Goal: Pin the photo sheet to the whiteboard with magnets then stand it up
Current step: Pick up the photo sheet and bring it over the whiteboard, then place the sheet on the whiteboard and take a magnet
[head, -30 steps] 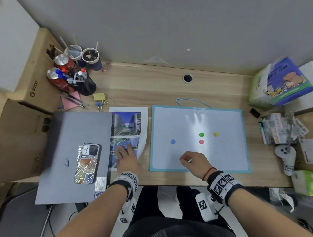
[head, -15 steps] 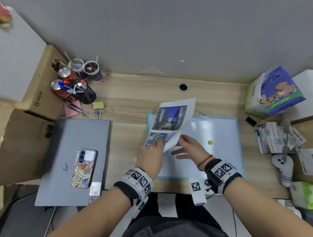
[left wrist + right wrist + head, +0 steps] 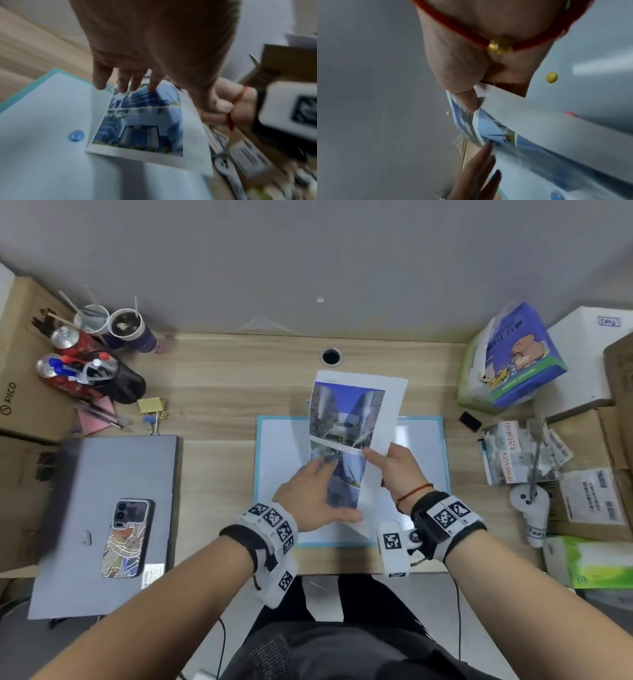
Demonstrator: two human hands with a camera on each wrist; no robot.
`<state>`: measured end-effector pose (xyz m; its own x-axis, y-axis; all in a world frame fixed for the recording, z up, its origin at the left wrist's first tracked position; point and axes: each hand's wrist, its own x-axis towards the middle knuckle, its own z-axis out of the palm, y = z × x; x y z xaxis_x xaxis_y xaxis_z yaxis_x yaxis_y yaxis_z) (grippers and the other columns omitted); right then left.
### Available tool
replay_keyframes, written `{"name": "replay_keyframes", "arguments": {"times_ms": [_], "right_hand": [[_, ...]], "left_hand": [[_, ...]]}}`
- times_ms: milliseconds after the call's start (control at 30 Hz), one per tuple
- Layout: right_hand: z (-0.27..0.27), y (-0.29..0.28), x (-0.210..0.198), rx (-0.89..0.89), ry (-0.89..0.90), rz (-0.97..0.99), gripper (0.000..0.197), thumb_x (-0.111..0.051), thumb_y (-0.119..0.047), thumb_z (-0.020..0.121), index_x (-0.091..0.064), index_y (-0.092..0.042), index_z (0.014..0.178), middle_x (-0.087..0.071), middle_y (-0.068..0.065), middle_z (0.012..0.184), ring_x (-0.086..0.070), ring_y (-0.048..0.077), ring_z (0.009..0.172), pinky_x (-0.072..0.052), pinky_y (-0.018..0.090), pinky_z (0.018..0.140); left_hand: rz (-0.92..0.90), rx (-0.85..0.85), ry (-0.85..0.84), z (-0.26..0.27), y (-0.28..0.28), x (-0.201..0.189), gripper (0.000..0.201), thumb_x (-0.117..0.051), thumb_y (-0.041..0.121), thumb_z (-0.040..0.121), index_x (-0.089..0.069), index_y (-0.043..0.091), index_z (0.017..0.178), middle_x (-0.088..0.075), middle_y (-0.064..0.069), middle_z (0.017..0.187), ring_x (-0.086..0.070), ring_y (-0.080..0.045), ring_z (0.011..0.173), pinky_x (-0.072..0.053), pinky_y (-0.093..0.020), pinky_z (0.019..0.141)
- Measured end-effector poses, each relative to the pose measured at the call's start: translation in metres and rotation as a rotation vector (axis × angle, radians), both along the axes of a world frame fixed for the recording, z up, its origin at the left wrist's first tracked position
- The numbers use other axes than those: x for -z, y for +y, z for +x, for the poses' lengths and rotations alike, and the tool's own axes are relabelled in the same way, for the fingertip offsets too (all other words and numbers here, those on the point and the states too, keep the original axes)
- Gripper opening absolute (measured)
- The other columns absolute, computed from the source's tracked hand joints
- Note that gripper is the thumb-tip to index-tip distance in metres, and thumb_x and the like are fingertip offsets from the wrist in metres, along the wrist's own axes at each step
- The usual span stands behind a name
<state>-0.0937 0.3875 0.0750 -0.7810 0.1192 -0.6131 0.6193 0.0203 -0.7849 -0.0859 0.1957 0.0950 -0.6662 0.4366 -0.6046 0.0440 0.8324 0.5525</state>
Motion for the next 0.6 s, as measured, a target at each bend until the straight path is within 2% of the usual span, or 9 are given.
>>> {"name": "replay_keyframes", "arguments": {"times_ms": [100,200,266,333,366,400,466,533,600], "right_hand": [[-0.005,0.014,-0.003,-0.055,-0.013,-0.059,0.017,-0.068,-0.031,0.083,-0.074,-0.022,0.097,-0.075,0.007,0.101,-0.067,0.030,0.092,-0.051,0.048,0.081],[-0.010,0.023,-0.004,-0.168,-0.031,-0.095,0.026,-0.068,-0.033,0.084,-0.071,-0.016,0.105,-0.071,0.014,0.115,-0.066,0.031,0.103,-0.048,0.051,0.096],[-0.015,0.024,-0.002,-0.213,-0.040,-0.091,0.027,-0.067,-0.030,0.087,-0.069,-0.014,0.108,-0.072,0.012,0.113,-0.068,0.032,0.099,-0.053,0.043,0.087],[-0.021,0.021,0.004,-0.233,-0.047,-0.022,0.027,-0.067,-0.034,0.086,-0.069,-0.017,0.106,-0.074,0.007,0.101,-0.064,0.027,0.086,-0.053,0.037,0.074],[-0.022,0.019,0.009,-0.250,-0.048,0.010,0.027,-0.068,-0.037,0.084,-0.070,-0.019,0.104,-0.073,0.007,0.098,-0.061,0.026,0.083,-0.052,0.039,0.073],[-0.024,0.017,0.012,-0.276,-0.046,0.036,0.027,-0.068,-0.039,0.083,-0.070,-0.021,0.103,-0.073,0.011,0.099,-0.060,0.025,0.082,-0.051,0.041,0.072],[-0.025,0.010,0.020,-0.343,-0.059,0.072,0.028,-0.065,-0.038,0.086,-0.069,-0.016,0.103,-0.071,0.018,0.099,-0.060,0.023,0.079,-0.051,0.037,0.069],[-0.026,0.006,0.026,-0.364,-0.096,0.066,0.022,-0.061,-0.031,0.091,-0.066,-0.010,0.094,-0.068,0.014,0.091,-0.062,0.022,0.073,-0.056,0.032,0.066],[-0.026,0.007,0.036,-0.330,-0.131,0.076,0.017,-0.062,-0.025,0.089,-0.066,-0.009,0.090,-0.070,0.015,0.090,-0.064,0.025,0.068,-0.059,0.035,0.066]], "left_hand": [[0.182,-0.439,0.091,-0.022,-0.011,0.004,0.112,-0.070,0.072,0.061,-0.022,0.024,0.149,-0.027,-0.001,0.154,-0.031,-0.020,0.140,-0.030,-0.042,0.115],[0.270,-0.810,-0.140,-0.046,-0.032,0.019,0.123,-0.077,0.069,0.054,-0.021,0.017,0.150,-0.034,-0.008,0.154,-0.041,-0.024,0.135,-0.036,-0.043,0.111],[0.355,-0.938,-0.365,-0.054,-0.041,0.026,0.119,-0.080,0.065,0.056,-0.028,0.011,0.148,-0.042,-0.006,0.150,-0.047,-0.022,0.130,-0.038,-0.044,0.108],[0.456,-0.982,-0.489,-0.055,-0.043,0.029,0.084,-0.082,0.046,0.069,-0.045,0.011,0.136,-0.052,0.000,0.142,-0.050,-0.016,0.126,-0.034,-0.042,0.110],[0.490,-0.978,-0.476,-0.053,-0.042,0.030,0.058,-0.079,0.034,0.077,-0.054,0.015,0.126,-0.059,0.003,0.133,-0.054,-0.014,0.120,-0.035,-0.041,0.110],[0.497,-0.962,-0.426,-0.053,-0.041,0.031,0.043,-0.075,0.026,0.081,-0.061,0.017,0.120,-0.064,0.003,0.126,-0.059,-0.014,0.115,-0.038,-0.041,0.108],[0.461,-0.972,-0.286,-0.049,-0.043,0.039,0.032,-0.073,0.019,0.084,-0.068,0.017,0.115,-0.071,-0.001,0.116,-0.064,-0.019,0.110,-0.044,-0.041,0.104],[0.395,-1.014,-0.119,-0.047,-0.053,0.048,0.021,-0.072,0.019,0.084,-0.070,0.018,0.104,-0.072,-0.005,0.110,-0.066,-0.025,0.107,-0.048,-0.044,0.100],[0.281,-1.036,0.023,-0.044,-0.068,0.055,0.022,-0.070,0.024,0.083,-0.069,0.013,0.102,-0.071,-0.010,0.108,-0.065,-0.030,0.104,-0.049,-0.050,0.097]]}}
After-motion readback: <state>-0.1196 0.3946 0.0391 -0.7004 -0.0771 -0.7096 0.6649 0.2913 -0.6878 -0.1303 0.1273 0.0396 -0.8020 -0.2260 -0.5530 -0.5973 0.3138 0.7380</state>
